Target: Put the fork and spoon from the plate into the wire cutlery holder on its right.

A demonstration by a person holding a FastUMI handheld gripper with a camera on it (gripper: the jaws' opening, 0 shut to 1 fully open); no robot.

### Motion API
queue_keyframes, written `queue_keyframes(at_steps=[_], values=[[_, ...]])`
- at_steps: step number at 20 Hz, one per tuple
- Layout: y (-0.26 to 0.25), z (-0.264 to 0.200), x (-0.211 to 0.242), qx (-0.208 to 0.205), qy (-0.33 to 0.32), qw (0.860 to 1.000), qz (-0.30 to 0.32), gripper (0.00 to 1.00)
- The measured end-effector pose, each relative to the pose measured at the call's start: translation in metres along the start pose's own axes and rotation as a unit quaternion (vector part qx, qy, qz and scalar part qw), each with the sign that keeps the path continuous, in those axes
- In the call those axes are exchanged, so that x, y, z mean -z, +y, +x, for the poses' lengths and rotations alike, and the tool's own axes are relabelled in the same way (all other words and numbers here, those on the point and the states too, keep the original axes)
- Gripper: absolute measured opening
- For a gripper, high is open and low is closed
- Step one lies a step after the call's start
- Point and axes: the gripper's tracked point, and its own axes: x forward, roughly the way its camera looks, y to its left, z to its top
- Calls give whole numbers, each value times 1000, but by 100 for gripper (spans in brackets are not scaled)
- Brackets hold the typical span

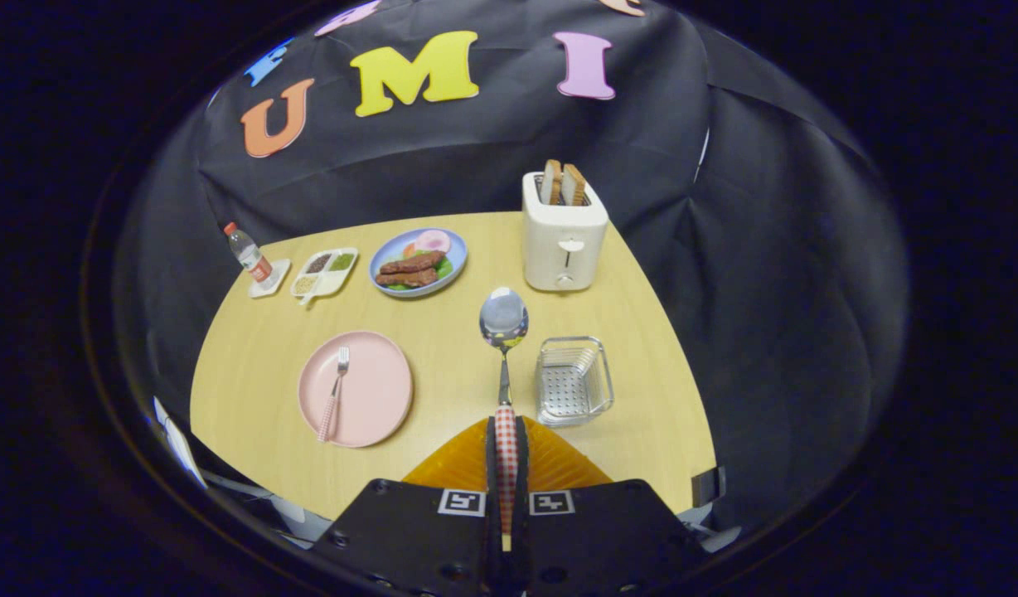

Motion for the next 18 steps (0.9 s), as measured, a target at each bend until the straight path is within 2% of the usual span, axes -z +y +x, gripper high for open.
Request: queue_keyframes(at_steps=[4, 9, 11, 13, 15, 18], values=[[-43, 9, 8, 28, 56, 998, -5, 4], [-58, 24, 16, 1, 152, 988, 3, 5], [-70, 32, 16, 11, 192, 981, -7, 4], [-66, 40, 9, -7, 227, 974, -1, 4], [-67, 53, 11, -9, 253, 967, -21, 4], [-55, 63, 21, -36, 313, 949, -26, 4]])
